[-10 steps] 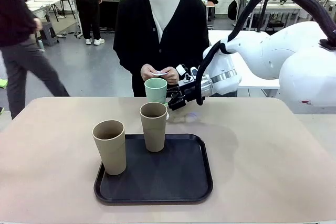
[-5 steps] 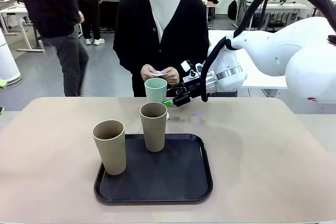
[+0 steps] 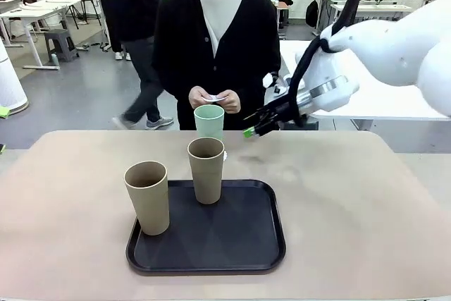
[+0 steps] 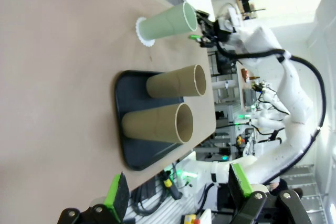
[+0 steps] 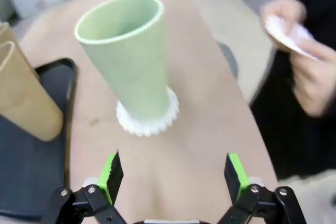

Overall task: Place coasters on the table and set cups on them.
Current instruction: Pick up one Reusable plastic cup and place it on a coaster set by the human.

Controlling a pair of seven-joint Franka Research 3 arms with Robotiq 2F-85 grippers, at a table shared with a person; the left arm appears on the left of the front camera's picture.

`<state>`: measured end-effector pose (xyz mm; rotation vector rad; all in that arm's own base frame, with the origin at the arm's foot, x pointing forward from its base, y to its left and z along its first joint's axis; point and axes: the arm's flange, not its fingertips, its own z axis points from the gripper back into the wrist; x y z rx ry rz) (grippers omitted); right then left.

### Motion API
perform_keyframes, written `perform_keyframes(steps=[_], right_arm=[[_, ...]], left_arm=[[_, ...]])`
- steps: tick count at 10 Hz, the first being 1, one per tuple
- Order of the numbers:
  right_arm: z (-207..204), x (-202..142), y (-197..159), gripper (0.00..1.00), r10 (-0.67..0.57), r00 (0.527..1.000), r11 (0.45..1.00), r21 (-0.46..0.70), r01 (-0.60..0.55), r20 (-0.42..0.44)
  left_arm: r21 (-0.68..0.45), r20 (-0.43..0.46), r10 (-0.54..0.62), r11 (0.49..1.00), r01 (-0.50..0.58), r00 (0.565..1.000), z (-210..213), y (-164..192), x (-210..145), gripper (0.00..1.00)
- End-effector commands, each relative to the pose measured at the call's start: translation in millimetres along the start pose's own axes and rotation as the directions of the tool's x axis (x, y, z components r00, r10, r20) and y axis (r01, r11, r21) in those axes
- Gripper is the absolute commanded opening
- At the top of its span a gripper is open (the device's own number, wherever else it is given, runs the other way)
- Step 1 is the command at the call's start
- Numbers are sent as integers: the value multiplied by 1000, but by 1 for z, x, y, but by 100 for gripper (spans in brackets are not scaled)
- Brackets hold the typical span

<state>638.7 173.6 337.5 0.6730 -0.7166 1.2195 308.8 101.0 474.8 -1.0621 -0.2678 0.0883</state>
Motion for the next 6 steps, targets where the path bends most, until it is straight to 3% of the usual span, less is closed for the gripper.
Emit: perform_keyframes(steps=[1, 2, 4, 6], right_arm=[[67, 45, 80, 100, -251, 913, 961, -196, 195, -323], [91, 61, 105, 100, -374, 856, 906, -340, 254, -357], [138, 82, 154, 100, -577, 723, 786, -496, 367, -380], [153, 110, 196, 100, -649, 638, 742, -530, 410, -415]], left_arm=[[-8, 1, -3, 1000, 3, 1000, 1, 0, -1, 100], [-8, 1, -3, 1000, 3, 1000, 1, 0, -1, 100], [-8, 1, -3, 1000, 3, 1000, 1, 0, -1, 100], [-8, 1, -3, 1000, 3, 1000, 1, 0, -1, 100]])
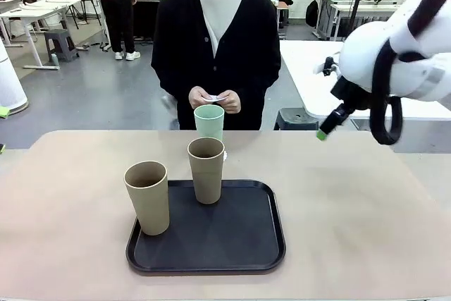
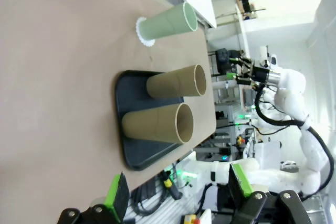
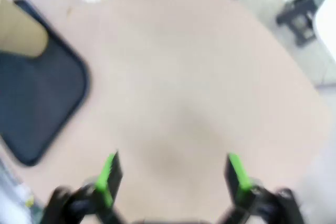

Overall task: Place coasters on the table and set cups on them.
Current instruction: Pick up one Reusable plastic cup and place it on a coaster set by the human.

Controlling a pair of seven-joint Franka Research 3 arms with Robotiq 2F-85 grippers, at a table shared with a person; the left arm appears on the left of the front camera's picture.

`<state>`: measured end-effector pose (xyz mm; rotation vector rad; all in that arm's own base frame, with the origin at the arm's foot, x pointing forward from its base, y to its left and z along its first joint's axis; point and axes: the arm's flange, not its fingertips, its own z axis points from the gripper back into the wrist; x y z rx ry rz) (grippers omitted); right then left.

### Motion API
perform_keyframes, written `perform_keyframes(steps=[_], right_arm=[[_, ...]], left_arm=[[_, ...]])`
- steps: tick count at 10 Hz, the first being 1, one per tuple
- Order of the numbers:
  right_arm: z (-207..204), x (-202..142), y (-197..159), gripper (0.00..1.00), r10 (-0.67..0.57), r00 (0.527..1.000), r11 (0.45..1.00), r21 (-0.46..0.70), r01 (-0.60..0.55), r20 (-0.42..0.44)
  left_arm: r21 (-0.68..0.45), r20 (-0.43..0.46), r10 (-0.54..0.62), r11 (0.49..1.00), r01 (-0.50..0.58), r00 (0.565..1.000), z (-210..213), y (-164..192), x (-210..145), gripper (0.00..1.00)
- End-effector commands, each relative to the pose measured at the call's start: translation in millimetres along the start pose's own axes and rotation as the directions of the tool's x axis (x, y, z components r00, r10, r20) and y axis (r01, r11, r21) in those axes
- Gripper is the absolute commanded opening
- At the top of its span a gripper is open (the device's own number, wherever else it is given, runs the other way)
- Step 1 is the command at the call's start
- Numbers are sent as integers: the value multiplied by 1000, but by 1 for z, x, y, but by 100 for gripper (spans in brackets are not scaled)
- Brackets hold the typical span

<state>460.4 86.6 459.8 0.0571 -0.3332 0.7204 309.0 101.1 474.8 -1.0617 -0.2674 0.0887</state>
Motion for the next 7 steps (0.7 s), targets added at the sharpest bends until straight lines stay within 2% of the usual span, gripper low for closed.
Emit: perform_keyframes(steps=[1, 4, 6, 7], right_arm=[[72, 64, 68, 100, -111, 986, 990, 76, 122, -125], [99, 80, 99, 100, -26, 987, 992, 115, 44, -158], [97, 87, 89, 100, 9, 985, 988, 152, 18, -172], [115, 82, 123, 100, -24, 988, 996, 78, 36, -152]], left_arm=[[-8, 1, -3, 1000, 3, 1000, 1, 0, -1, 100], [-8, 1, -3, 1000, 3, 1000, 1, 0, -1, 100], [-8, 1, -3, 1000, 3, 1000, 1, 0, -1, 100], [-8, 1, -3, 1000, 3, 1000, 1, 0, -1, 100]])
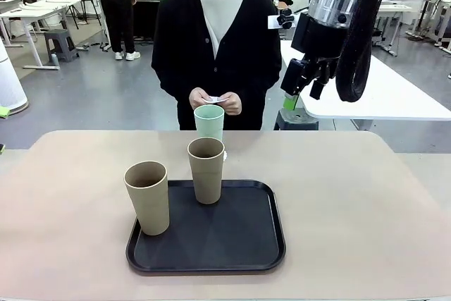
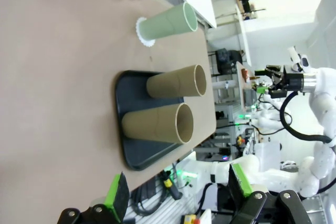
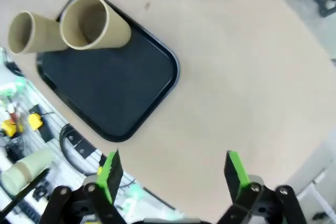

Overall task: Place coasters on the table and set cups on them.
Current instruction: Pick up one Reusable plastic cup and place it on a coaster set by the human, then take one Reusable plastic cup from the Flat Tray and place it on a coaster set by the human.

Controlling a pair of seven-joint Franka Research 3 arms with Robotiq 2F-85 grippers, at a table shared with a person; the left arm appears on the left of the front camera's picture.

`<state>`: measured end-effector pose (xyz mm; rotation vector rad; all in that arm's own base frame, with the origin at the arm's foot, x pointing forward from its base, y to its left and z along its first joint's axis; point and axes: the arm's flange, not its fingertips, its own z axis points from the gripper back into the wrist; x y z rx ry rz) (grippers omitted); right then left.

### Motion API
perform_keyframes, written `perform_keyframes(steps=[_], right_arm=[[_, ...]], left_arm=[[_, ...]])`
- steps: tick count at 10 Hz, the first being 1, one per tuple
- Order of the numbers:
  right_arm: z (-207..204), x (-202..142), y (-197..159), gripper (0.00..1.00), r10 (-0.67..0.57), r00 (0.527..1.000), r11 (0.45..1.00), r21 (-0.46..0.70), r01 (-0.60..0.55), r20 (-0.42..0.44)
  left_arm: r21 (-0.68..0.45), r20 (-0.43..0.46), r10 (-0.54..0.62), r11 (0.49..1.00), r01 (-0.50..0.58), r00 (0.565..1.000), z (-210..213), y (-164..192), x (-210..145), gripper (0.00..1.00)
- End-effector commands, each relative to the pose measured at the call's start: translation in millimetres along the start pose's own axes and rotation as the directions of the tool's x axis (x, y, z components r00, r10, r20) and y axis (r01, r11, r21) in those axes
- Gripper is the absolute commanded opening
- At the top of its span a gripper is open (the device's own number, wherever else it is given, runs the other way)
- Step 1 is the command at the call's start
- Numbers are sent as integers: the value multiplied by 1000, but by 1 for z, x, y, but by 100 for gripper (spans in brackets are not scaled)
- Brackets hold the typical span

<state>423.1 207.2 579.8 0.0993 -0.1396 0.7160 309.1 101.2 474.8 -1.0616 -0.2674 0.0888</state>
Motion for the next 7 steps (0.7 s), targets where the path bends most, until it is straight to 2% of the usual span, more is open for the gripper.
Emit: perform_keyframes(steps=[1, 7], right_arm=[[8, -9, 16, 100, -10, 1000, 1000, -21, 10, 12], [8, -9, 16, 100, -10, 1000, 1000, -21, 10, 12]], left_arm=[[-9, 1, -3, 1000, 3, 1000, 1, 0, -1, 100], [-9, 1, -3, 1000, 3, 1000, 1, 0, -1, 100]])
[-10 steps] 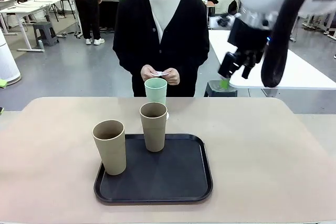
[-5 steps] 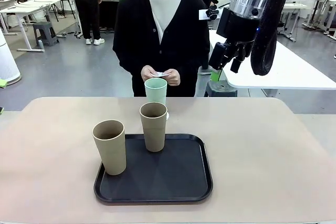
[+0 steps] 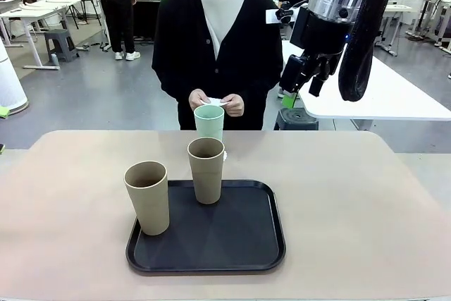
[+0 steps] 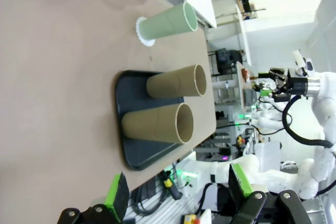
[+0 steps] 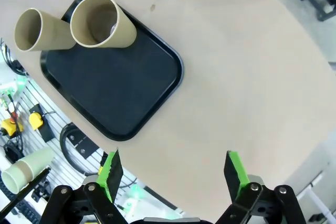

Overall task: Place coasters on the table and set cups on them.
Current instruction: Take one Reusable plastic cup from the Flat Tray and place it on a coaster set by the human.

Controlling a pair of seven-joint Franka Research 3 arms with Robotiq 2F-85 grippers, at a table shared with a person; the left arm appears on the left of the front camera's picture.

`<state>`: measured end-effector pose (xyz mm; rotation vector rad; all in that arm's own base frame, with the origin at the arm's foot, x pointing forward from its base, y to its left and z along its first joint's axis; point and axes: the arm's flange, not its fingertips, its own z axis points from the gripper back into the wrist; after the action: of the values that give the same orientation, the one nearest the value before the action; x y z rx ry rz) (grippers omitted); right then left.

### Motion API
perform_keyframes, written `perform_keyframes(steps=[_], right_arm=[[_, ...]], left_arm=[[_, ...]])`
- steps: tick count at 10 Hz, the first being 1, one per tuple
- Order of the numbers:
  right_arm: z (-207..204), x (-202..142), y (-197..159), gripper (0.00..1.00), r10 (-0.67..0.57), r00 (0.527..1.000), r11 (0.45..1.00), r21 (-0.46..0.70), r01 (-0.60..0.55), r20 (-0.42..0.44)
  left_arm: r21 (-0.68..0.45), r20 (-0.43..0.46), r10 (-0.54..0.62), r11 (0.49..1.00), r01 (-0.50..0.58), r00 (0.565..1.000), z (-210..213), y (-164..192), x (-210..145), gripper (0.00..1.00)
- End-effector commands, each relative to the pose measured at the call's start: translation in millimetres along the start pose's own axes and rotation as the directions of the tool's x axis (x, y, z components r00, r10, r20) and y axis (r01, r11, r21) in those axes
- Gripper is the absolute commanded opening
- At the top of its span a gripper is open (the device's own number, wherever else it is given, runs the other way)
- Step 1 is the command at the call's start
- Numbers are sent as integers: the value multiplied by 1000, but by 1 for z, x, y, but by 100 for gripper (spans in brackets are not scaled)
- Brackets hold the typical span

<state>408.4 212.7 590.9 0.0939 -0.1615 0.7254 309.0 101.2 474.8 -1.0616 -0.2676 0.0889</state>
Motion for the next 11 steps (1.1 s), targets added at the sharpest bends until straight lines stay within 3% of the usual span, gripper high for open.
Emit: perform_keyframes(steps=[1, 3, 5, 7, 9, 11], right_arm=[[-3, -4, 2, 100, -21, 1000, 1000, -10, 21, -6], [0, 0, 0, 100, 0, 1000, 1000, 0, 0, 0], [13, -74, -82, 100, -288, 952, 913, 330, 240, 103], [-9, -153, -152, 100, -439, 893, 790, 518, 328, 104], [-41, -215, -208, 100, -479, 862, 689, 679, 253, 164], [-68, -247, -249, 100, -529, 817, 622, 760, 190, 229]], left_arm=[[-9, 1, -3, 1000, 3, 1000, 1, 0, -1, 100], [-9, 1, -3, 1000, 3, 1000, 1, 0, -1, 100], [-9, 1, -3, 1000, 3, 1000, 1, 0, -1, 100], [-9, 1, -3, 1000, 3, 1000, 1, 0, -1, 100], [-9, 1, -3, 1000, 3, 1000, 1, 0, -1, 100], [-9, 1, -3, 1000, 3, 1000, 1, 0, -1, 100]])
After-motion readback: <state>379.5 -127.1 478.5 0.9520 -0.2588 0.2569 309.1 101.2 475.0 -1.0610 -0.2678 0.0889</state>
